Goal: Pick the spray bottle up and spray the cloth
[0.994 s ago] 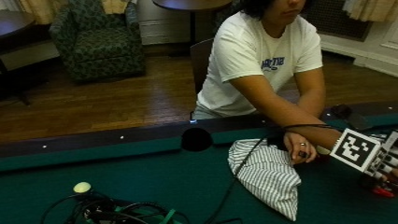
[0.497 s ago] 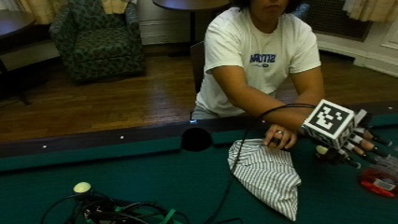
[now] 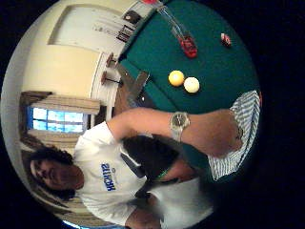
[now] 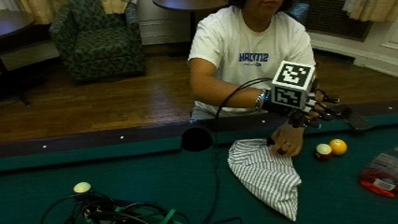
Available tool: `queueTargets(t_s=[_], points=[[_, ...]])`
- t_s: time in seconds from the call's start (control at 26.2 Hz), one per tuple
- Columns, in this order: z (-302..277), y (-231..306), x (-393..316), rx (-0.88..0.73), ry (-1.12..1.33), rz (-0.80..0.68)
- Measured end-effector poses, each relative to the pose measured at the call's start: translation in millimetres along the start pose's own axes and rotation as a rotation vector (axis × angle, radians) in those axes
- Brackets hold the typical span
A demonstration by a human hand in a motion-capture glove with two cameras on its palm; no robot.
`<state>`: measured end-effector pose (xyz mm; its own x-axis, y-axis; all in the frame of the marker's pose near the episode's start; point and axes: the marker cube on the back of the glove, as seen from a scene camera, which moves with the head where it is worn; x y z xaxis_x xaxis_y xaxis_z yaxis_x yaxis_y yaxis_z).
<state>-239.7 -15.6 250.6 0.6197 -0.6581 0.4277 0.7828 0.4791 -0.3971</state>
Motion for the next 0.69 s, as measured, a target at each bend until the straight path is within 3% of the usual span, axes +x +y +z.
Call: queueTargets(t_s=[0.69], points=[[-10.0, 112.6, -12.8, -0.138, 0.104, -0.088]])
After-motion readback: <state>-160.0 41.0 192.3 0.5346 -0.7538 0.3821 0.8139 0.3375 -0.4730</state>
